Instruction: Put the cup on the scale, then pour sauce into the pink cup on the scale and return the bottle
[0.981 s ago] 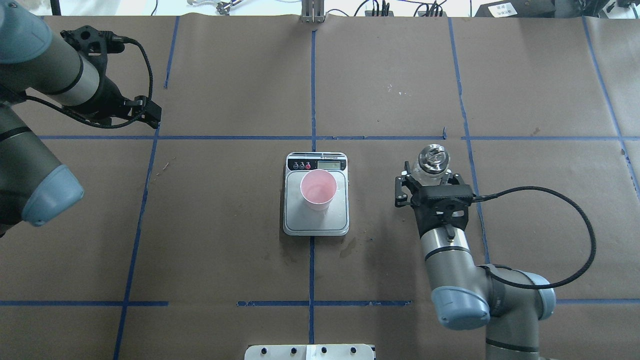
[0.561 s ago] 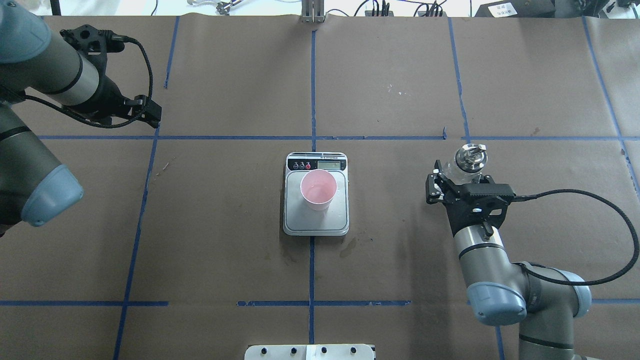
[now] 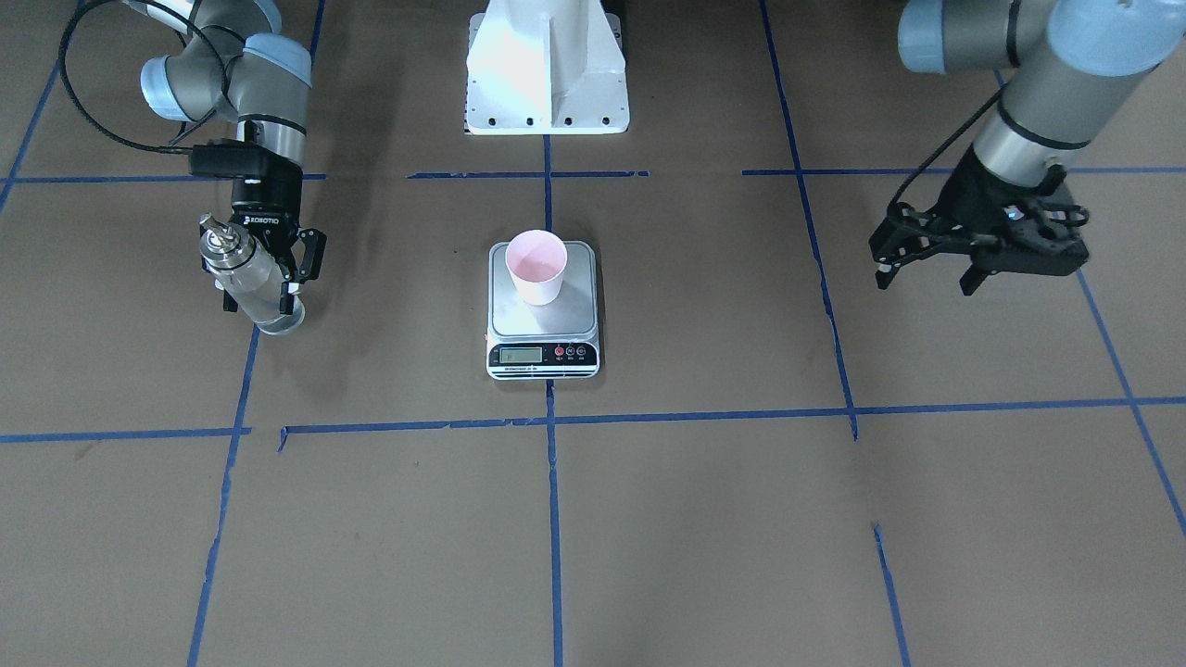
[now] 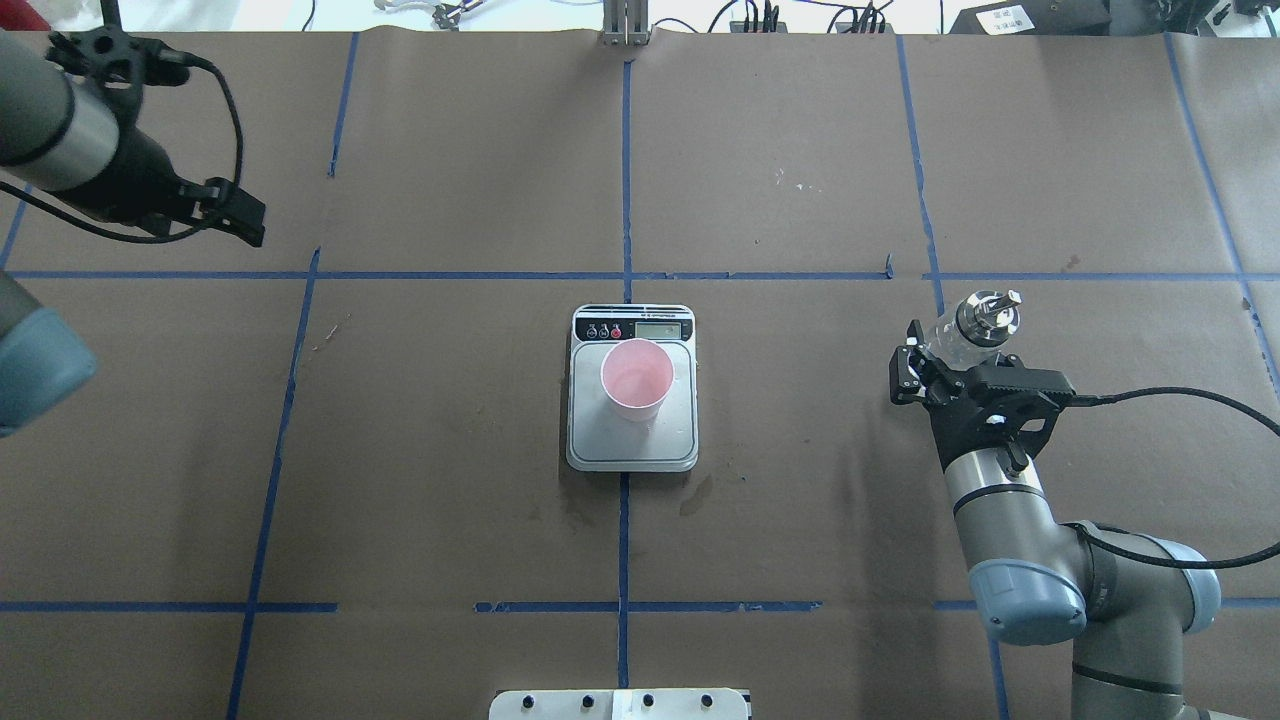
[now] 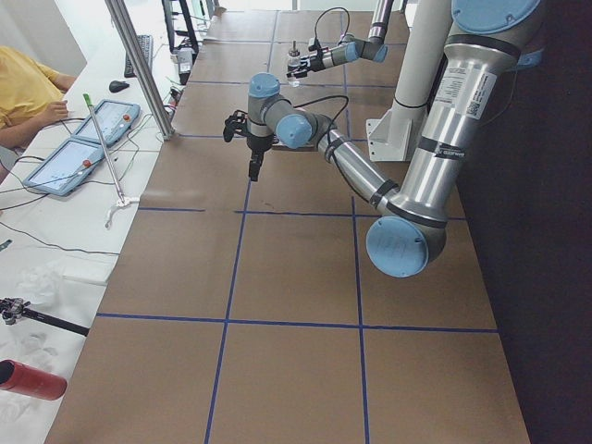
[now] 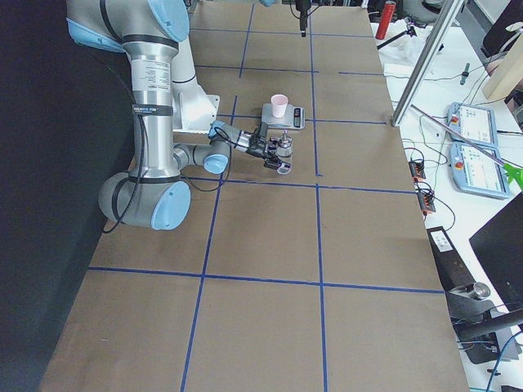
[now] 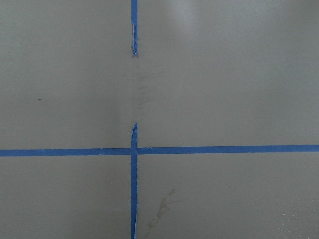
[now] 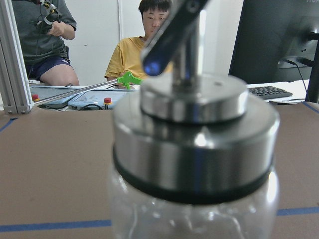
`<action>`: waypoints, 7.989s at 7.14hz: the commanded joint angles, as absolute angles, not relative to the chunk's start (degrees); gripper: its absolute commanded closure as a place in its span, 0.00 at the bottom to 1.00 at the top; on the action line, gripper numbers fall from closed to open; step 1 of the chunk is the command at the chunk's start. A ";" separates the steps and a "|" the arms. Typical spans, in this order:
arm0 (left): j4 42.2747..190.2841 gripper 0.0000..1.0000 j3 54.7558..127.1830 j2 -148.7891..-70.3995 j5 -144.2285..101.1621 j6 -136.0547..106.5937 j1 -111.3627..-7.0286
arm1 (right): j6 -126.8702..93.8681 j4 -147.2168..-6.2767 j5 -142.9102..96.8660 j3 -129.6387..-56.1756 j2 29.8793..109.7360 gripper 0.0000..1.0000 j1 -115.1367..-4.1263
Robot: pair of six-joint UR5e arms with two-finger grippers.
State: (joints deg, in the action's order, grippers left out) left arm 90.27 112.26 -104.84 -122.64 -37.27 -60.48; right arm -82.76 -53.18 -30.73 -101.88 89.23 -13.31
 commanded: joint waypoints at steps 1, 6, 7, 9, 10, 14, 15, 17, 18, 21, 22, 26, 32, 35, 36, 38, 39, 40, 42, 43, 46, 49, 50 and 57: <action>90.00 0.00 112.33 -100.03 -126.64 -24.65 -69.40 | -83.05 -53.17 -30.94 -100.02 89.12 1.00 -13.10; 89.82 0.00 112.67 -100.02 -126.65 -25.05 -69.70 | -83.06 -53.09 -32.08 -98.44 88.77 1.00 -12.92; 89.82 0.00 112.68 -100.02 -126.65 -25.14 -69.70 | -83.06 -53.09 -32.08 -98.35 88.86 1.00 -12.92; 89.82 0.00 112.68 -100.11 -126.65 -25.14 -69.61 | -83.06 -53.00 -32.25 -98.52 88.86 0.00 -12.92; 89.82 0.00 112.68 -100.19 -126.65 -25.22 -69.61 | -83.06 -53.00 -32.26 -98.70 88.86 0.00 -12.92; 89.82 0.00 112.68 -100.37 -126.65 -25.31 -69.61 | -83.14 -44.95 -30.86 -99.58 94.28 0.00 -9.07; 89.82 0.00 112.68 -100.37 -126.65 -25.31 -69.61 | -83.14 -44.65 -28.85 -99.84 94.57 0.00 -7.31; 89.82 0.00 112.68 -100.37 -126.65 -25.31 -69.61 | -83.14 -44.65 -27.34 -100.90 95.44 0.00 -5.02; 89.82 0.00 112.68 -100.37 -126.65 -25.31 -69.61 | -83.14 -42.21 -27.16 -101.59 97.97 0.00 -3.88; 89.82 0.00 112.59 -100.02 -126.65 -25.31 -69.61 | -82.71 -28.44 -32.14 -104.24 112.02 0.00 -2.55; 89.82 0.00 112.50 -100.02 -126.74 -25.23 -69.61 | -82.44 -24.65 -34.52 -103.98 115.80 0.00 -2.72; 89.74 0.00 108.83 -100.02 -126.65 -13.12 -72.40 | -73.69 -20.74 -52.66 -103.45 115.85 0.00 -16.11; 91.66 0.00 103.95 -92.87 -133.37 0.26 -85.58 | -55.66 -21.96 -97.14 -92.14 105.75 0.00 -52.07; 94.40 0.00 107.16 -86.66 -133.95 -2.28 -87.45 | -28.95 -36.92 -123.53 -88.59 99.60 0.00 -76.31; 95.09 0.00 102.27 -86.92 -134.03 -1.94 -87.45 | -18.82 -44.83 -127.75 -88.68 97.67 0.00 -81.60; 95.01 0.00 102.39 -87.01 -133.95 -2.11 -87.54 | -6.20 -57.08 -133.75 -89.20 97.47 0.00 -89.36; 95.01 0.00 101.61 -86.75 -133.95 -2.20 -87.54 | -4.85 -60.70 -133.86 -89.38 97.56 0.00 -88.95; 95.01 0.00 101.69 -86.31 -133.95 -2.11 -87.54 | -4.66 -66.04 -134.64 -89.99 97.56 0.00 -89.03; 95.09 0.00 97.59 -86.22 -140.40 -2.11 -87.54 | -0.30 -74.57 -135.53 -93.41 97.56 0.00 -88.16; 95.01 0.00 96.95 -86.31 -141.41 -1.76 -87.45 | 4.26 -83.32 -135.53 -96.04 97.47 0.00 -88.07; 94.14 0.00 97.82 -88.49 -130.76 -1.67 -87.36 | 10.02 -95.45 -135.26 -100.80 95.18 0.00 -89.30; 88.90 0.00 96.94 -88.41 -133.32 -1.58 -87.36 | 9.05 -94.92 -135.44 -100.81 95.27 0.00 -88.68; 88.07 0.00 97.03 -88.50 -136.29 -1.67 -87.36 | 9.05 -95.01 -135.44 -100.55 95.27 0.00 -88.68; 88.68 0.00 95.44 -89.12 -140.19 -4.73 -87.54 | 9.05 -95.01 -135.79 -100.19 95.19 0.00 -88.68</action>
